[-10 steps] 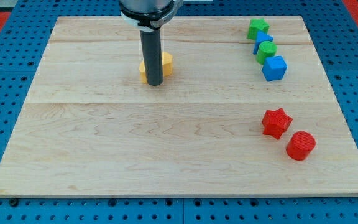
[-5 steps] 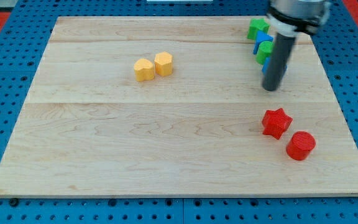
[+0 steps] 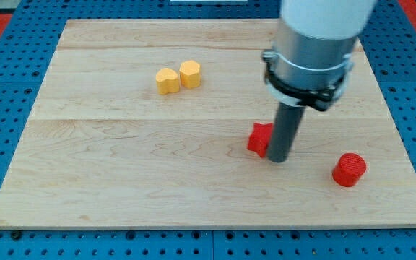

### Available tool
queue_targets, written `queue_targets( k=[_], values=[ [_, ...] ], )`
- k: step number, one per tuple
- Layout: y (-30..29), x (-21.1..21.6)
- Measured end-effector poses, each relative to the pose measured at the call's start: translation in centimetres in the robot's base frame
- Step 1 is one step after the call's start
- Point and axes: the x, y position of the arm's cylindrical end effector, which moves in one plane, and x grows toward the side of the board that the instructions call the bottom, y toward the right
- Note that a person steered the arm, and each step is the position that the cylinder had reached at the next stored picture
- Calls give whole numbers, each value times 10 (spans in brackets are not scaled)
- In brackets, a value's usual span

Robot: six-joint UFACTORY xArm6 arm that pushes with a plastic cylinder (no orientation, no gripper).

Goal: Move the red star closer to the yellow heart

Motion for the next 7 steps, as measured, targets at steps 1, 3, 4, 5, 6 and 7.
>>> queue_targets(
  k=[1,3,4,5,6,7],
  values=[
    [-32,-16],
    [-92,-59],
    [-79,-41],
    [-48,-15],
    [5,-23],
    [-13,-43]
  ],
)
